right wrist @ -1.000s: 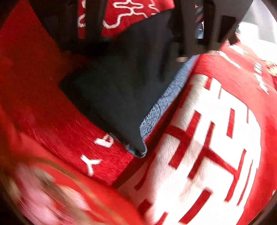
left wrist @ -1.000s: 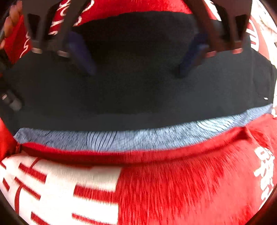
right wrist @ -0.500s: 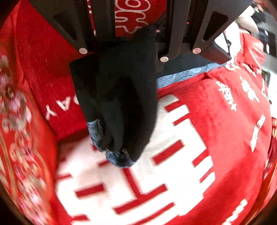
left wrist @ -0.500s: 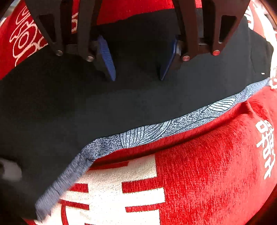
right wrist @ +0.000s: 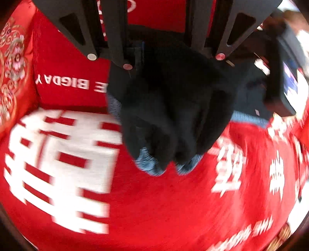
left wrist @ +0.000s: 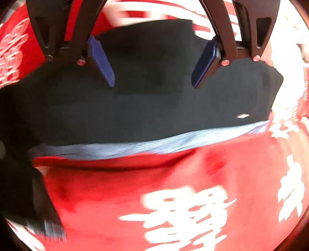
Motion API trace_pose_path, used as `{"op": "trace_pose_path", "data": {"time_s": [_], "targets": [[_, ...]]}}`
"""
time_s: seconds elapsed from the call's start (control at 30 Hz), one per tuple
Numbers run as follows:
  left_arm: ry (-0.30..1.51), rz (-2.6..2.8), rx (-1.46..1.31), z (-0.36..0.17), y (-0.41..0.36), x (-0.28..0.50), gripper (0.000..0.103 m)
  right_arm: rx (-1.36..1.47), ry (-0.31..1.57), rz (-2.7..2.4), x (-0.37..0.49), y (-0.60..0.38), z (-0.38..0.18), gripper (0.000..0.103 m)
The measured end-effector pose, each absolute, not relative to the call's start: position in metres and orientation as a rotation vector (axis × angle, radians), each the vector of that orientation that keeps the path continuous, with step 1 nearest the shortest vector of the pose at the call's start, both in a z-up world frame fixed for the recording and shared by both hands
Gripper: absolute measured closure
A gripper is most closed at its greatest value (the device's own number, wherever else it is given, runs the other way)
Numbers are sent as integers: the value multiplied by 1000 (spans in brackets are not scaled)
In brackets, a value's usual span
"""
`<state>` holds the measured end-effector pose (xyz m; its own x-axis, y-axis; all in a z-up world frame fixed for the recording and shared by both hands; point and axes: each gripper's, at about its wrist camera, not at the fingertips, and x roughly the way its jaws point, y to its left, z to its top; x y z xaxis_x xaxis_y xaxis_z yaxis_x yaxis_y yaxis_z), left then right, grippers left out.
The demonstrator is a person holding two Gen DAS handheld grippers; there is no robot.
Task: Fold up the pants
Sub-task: 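Grasp the pants leg end with the right gripper and lift it, then fold the held leg end over onto the pants with the right gripper, release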
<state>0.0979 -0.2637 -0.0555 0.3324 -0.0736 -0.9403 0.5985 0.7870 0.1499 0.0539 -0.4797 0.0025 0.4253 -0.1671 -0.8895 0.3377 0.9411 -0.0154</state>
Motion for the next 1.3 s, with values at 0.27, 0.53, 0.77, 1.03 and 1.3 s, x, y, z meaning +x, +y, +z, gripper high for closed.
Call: {"op": "trace_pose_path", "data": {"time_s": [0.27, 0.53, 0.77, 1.03, 1.3], "targets": [[1254, -441, 429, -84, -198, 129, 20, -358, 1279, -317, 78, -361, -97, 59], [1268, -460, 405, -89, -197, 141, 20, -388, 1167, -235, 41, -342, -51, 46], [1288, -465, 397, -86, -196, 142, 20, -333, 1188, -120, 61, -340, -49, 47], [1295, -489, 409, -78, -218, 143, 20, -347, 1185, -194, 70, -346, -49, 47], [1290, -484, 408, -74, -223, 140, 20, -214, 1223, -147, 86, -357, -45, 96]]}}
